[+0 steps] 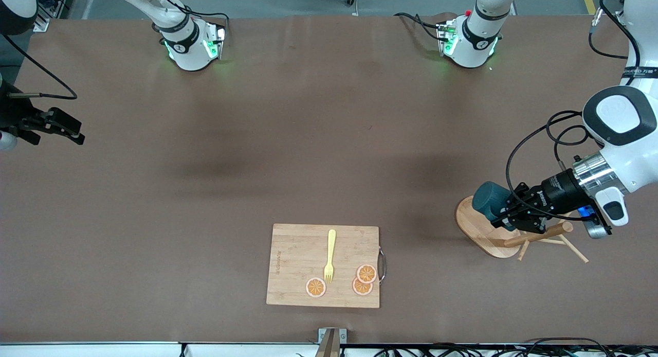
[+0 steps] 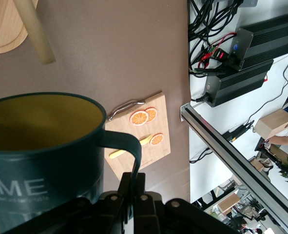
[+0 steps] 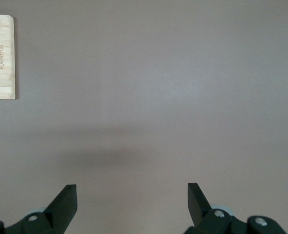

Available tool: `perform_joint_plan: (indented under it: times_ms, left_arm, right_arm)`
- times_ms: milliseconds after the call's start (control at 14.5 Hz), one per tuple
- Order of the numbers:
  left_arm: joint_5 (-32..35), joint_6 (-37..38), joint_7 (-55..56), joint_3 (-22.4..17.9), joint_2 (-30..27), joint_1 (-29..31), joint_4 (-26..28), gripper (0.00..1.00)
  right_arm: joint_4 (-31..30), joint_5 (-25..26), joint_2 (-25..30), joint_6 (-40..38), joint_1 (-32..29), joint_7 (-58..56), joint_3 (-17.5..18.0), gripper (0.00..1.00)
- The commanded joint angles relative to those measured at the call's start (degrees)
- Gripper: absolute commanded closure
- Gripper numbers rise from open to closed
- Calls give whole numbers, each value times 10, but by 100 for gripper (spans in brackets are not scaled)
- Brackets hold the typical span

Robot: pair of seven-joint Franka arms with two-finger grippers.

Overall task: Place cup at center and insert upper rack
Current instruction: 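Hang the mug handle onto a stand peg with the left gripper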

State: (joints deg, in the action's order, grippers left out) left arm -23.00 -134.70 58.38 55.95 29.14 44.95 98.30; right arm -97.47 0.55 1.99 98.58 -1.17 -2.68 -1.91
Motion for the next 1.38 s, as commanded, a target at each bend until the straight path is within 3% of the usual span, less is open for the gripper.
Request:
perform_joint_plan:
  times_ms: [0, 551, 1033, 1308]
  left_arm:
    - [-13, -23, -6, 8, 18, 6, -7, 100]
    - [-13, -32, -2, -1, 23, 11, -5, 100]
    - [-12, -34, -6, -24, 28, 11, -7, 100]
    - [-7, -51, -6, -26, 39, 11, -9, 100]
  right_arm:
    - [-24, -2, 16, 1, -7, -1, 5, 0]
    - [-38, -2, 49, -16, -6, 0, 5, 0]
    - [-137, -2, 114, 39, -8, 2, 5, 0]
    - [-144, -2, 122, 37, -8, -1, 5, 0]
